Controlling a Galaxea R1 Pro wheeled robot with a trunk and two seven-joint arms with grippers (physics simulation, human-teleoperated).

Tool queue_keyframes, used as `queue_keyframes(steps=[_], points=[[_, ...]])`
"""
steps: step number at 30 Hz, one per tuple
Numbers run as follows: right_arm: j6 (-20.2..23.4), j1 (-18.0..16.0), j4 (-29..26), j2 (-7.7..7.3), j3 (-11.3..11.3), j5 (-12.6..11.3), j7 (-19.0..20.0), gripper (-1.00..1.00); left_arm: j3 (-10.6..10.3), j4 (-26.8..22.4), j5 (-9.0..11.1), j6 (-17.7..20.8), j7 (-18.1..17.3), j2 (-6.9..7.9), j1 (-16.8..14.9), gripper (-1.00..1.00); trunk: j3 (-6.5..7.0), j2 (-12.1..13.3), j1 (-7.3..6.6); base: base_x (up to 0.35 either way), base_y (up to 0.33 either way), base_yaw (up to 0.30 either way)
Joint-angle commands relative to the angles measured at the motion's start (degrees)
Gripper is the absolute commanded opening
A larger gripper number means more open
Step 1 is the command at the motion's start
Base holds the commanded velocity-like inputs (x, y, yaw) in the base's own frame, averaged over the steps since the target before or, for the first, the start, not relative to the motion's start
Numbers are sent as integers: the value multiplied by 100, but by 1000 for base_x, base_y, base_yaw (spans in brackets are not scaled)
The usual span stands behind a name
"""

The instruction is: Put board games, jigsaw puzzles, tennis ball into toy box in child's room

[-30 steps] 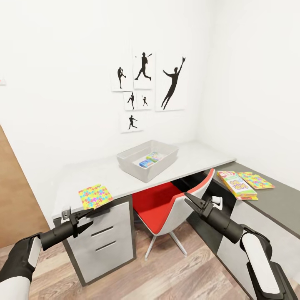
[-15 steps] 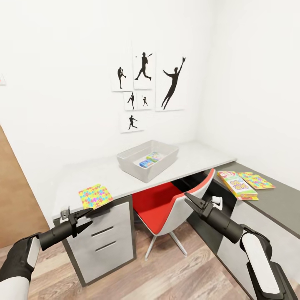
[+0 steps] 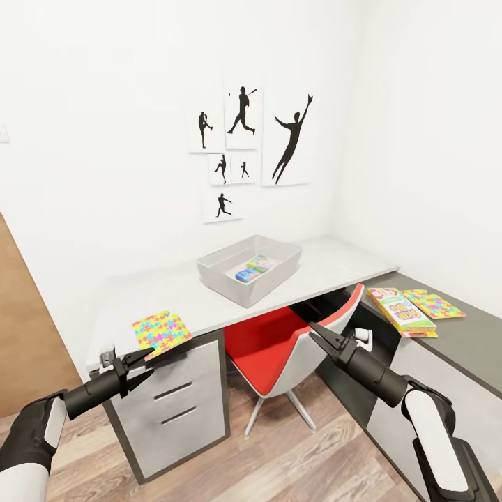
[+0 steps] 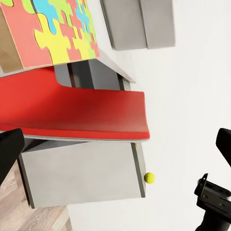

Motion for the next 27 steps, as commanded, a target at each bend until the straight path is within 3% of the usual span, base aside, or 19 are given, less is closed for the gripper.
queue_keyframes(steps=[1,2,5,7,10,14,18,27], points=[[45,-5,-1,-10,-11,-10,26,100,7,1,9,40,-9,-1,-4,100,-6,-3,-1,1,1,0],[54,-6,-3,-26,-20,-16,38,100,7,1,9,40,-9,-1,-4,100,-6,-3,-1,0,0,0],[88,16,-42,-257,-171,-57,273,100,5,1,9,40,-9,-1,-4,100,-6,-3,-1,0,0,0],[89,96,-53,-441,-277,-69,666,100,6,1,9,40,-9,-3,-4,100,-6,-3,-1,0,0,0],[57,296,-47,-648,-573,-51,1890,100,5,1,9,40,-9,-8,-4,100,-6,-3,-1,0,0,0],[35,369,-16,-691,-848,-11,2707,100,5,1,9,40,-9,-9,-4,100,-6,-3,-1,0,0,0],[30,391,-5,-697,-932,2,2964,100,3,1,6,40,-5,-10,-4,100,-6,-3,-1,22,67,0],[29,395,-3,-705,-945,5,3009,100,0,1,9,40,0,-9,-4,100,-6,-3,-1,27,61,0]])
